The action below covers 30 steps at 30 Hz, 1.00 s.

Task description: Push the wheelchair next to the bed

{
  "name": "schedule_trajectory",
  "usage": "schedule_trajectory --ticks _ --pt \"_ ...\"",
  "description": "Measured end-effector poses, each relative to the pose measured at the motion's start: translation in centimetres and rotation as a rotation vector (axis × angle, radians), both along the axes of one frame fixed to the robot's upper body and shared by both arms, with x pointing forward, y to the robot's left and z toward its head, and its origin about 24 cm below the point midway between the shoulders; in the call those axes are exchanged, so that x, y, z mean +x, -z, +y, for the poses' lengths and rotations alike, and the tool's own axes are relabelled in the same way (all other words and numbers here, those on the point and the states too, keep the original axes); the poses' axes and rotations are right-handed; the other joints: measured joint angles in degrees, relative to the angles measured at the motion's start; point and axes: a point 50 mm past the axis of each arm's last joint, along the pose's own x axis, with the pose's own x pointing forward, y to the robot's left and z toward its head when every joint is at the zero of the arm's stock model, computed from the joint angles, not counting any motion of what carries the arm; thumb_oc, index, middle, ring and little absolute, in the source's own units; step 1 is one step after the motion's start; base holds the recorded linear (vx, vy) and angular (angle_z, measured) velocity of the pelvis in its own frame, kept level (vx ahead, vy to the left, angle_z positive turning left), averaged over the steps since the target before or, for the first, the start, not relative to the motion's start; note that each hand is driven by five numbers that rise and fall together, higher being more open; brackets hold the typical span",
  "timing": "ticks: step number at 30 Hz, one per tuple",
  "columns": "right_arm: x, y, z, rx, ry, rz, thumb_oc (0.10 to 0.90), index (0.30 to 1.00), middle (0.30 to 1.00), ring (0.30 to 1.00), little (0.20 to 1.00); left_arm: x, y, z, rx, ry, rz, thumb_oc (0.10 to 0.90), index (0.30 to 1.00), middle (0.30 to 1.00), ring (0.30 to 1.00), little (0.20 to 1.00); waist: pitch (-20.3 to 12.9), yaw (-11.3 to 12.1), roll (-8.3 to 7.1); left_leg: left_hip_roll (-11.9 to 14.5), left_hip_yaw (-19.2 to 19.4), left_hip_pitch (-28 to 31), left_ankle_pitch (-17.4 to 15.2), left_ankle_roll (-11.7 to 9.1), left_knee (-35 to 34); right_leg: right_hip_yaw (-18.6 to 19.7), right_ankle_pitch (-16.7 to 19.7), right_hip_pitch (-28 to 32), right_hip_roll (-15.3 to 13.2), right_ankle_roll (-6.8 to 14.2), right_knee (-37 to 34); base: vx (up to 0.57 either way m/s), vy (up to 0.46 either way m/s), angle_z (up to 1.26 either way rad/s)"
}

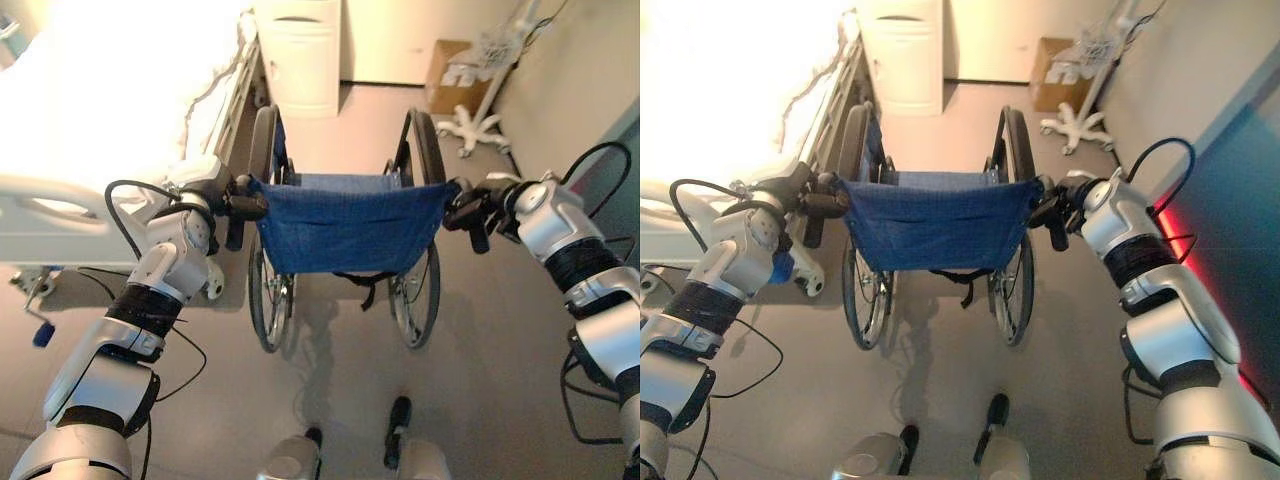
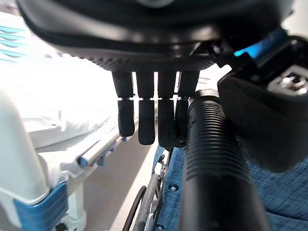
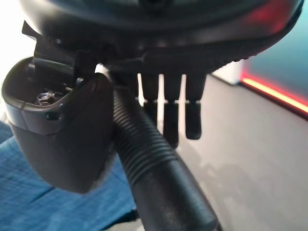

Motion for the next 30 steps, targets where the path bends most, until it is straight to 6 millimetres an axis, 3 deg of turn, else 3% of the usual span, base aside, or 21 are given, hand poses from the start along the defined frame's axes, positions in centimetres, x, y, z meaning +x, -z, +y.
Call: schedule_trajectory --ticks 2,4,5,7,15,17,19,20,21,22,23,24,27,29,30 --pt "0.0 -1.5 -0.2 -0.03 0.001 -0.028 0.4 0.3 0.3 0.3 0.3 0.2 -0.2 -0.5 -0.04 0.013 -0.016 0.4 0.3 0.3 0.3 0.3 -0.29 0.14 2.06 3.77 2.32 0.13 0.0 0.13 -2.27 -1.74 -2.55 -1.06 1.35 -4.05 2.98 0.5 -0.306 0.58" --pt "-0.2 -1.8 -0.7 -0.04 0.012 -0.029 0.4 0.3 0.3 0.3 0.3 0.2 0.3 -0.8 -0.051 0.016 -0.015 0.4 0.3 0.3 0.3 0.3 -0.29 0.16 2.32 6.16 5.76 2.42 0.3 -0.23 -4.48 -3.81 -4.91 -0.22 1.48 -5.15 4.14 0.29 -0.231 0.5" --pt "-0.2 -1.8 -0.8 -0.043 0.015 -0.029 0.4 0.3 0.3 0.3 0.3 0.2 0.4 -1.0 -0.057 0.02 -0.013 0.4 0.3 0.3 0.3 0.3 -0.27 0.18 2.59 6.25 6.25 3.1 1.11 -0.02 -4.4 -4.39 -5.62 0.28 1.54 -5.38 4.42 0.33 -0.273 0.55" --pt "-0.4 -1.6 -1.4 -0.051 0.03 -0.022 0.4 0.3 0.3 0.3 0.3 0.4 0.8 -1.5 -0.072 0.027 -0.01 0.4 0.3 0.3 0.3 0.3 -0.57 -1.1 3.45 7.05 8.11 4.71 4.2 -2.16 -5.85 -5.57 -7.87 2.37 2.07 -5.32 5.3 0.3 -0.23 0.71" --pt "-0.4 -1.2 -1.4 -0.048 0.03 -0.015 0.4 0.3 0.3 0.3 0.3 0.8 0.6 -1.9 -0.056 0.024 -0.018 0.4 0.3 0.3 0.3 0.3 -1.41 -2.23 3.14 8.07 9.57 5.32 5.97 -2.72 -3.86 -7.59 -11.62 6.24 3.15 -6.37 5.38 0.32 -0.198 0.27" --pt "-0.2 -0.1 -0.9 -0.052 0.034 0.011 0.4 0.3 0.3 0.3 0.3 0.9 1.1 -1.8 -0.041 0.019 0.002 0.4 0.3 0.3 0.3 0.3 -1.03 -2.25 1.75 7.55 9.37 2.31 4.9 -3.49 3.41 -3.92 -11.5 10.16 4.4 -7.17 1.36 0.26 -0.073 0.16" --pt "-0.3 2.1 -0.8 -0.042 0.073 0.073 0.4 0.3 0.3 0.3 0.3 0.8 2.3 -2.3 -0.012 0.038 0.048 0.4 0.3 0.3 0.3 0.3 -0.69 -0.86 -0.42 1.16 10.28 -0.3 5.12 -3.71 -2.96 0.69 -9.6 17.13 4.01 -6.82 -6.17 0.5 -0.005 0.02" --pt "-0.4 2.6 -1.0 -0.043 0.079 0.087 0.4 0.3 0.3 0.3 0.3 0.8 2.7 -2.4 -0.015 0.041 0.061 0.4 0.3 0.3 0.3 0.3 -0.48 -0.08 -0.77 0.4 11.29 -1.91 5.46 -4.15 -4.45 1.11 -9.39 18.64 4.27 -6.87 -7.63 0.55 0.037 -0.37" --pt "-0.6 2.9 -1.6 -0.052 0.097 0.097 0.4 0.3 0.3 0.3 0.3 0.7 3.3 -2.6 -0.028 0.047 0.077 0.4 0.3 0.3 0.3 0.3 -0.5 1.31 0.86 0.72 13.33 -4.43 7.64 -6.2 -7.39 1.55 -9.52 21.18 5.32 -6.9 -9.05 0.44 0.073 -0.51" --pt "-0.6 3.1 -1.6 -0.057 0.096 0.105 0.4 0.3 0.3 0.3 0.3 0.6 3.6 -2.8 -0.036 0.051 0.083 0.4 0.3 0.3 0.3 0.3 -0.26 2.22 1.64 1.71 13.91 -5.71 9.08 -6.73 -8.25 2.27 -9.66 22.42 6.43 -7.07 -9.66 0.5 0.112 -0.78" --pt "-0.7 3.3 -1.8 -0.06 0.105 0.116 0.4 0.3 0.3 0.3 0.3 0.4 4.2 -2.8 -0.057 0.054 0.101 0.4 0.3 0.3 0.3 0.3 -0.11 3.96 4.54 4.49 15.05 -8.32 10.75 -8.13 -9.7 3.21 -10.57 24.87 8.06 -6.9 -10.01 0.48 0.168 -1.01" --pt "-0.8 3.4 -2.0 -0.066 0.108 0.12 0.4 0.3 0.3 0.3 0.3 0.2 4.6 -2.7 -0.07 0.055 0.118 0.4 0.3 0.3 0.3 0.3 -0.1 5.29 6.2 6.79 16.93 -9.39 10.78 -8.18 -10.41 3.51 -11.61 25.94 8.19 -6.74 -9.45 0.4 0.151 -1.1" --pt "-0.7 3.9 -1.3 -0.062 0.088 0.143 0.4 0.3 0.3 0.3 0.3 0.0 4.6 -1.9 -0.064 0.046 0.144 0.4 0.3 0.3 0.3 0.3 -0.24 6.81 6.57 8.79 19.24 -11.1 10.65 -7.98 -7.81 3.62 -13.67 29.33 6.37 -6.0 -9.77 0.43 0.22 -0.75" --pt "-0.6 4.1 -0.9 -0.052 0.076 0.157 0.4 0.3 0.3 0.3 0.3 0.0 4.4 -1.5 -0.056 0.041 0.156 0.4 0.3 0.3 0.3 0.3 -1.4 6.69 6.77 8.64 19.25 -9.36 10.2 -7.97 -5.45 3.7 -15.58 30.65 4.62 -3.79 -9.29 0.49 0.253 -0.54" --pt "-0.5 4.1 -0.7 -0.046 0.07 0.154 0.4 0.3 0.3 0.3 0.3 0.1 4.0 -1.2 -0.049 0.035 0.15 0.4 0.3 0.3 0.3 0.3 -1.67 6.62 6.04 7.28 20.16 -8.68 11.85 -6.43 -4.98 3.87 -16.87 31.1 2.83 -3.65 -8.27 0.43 0.178 -0.48"
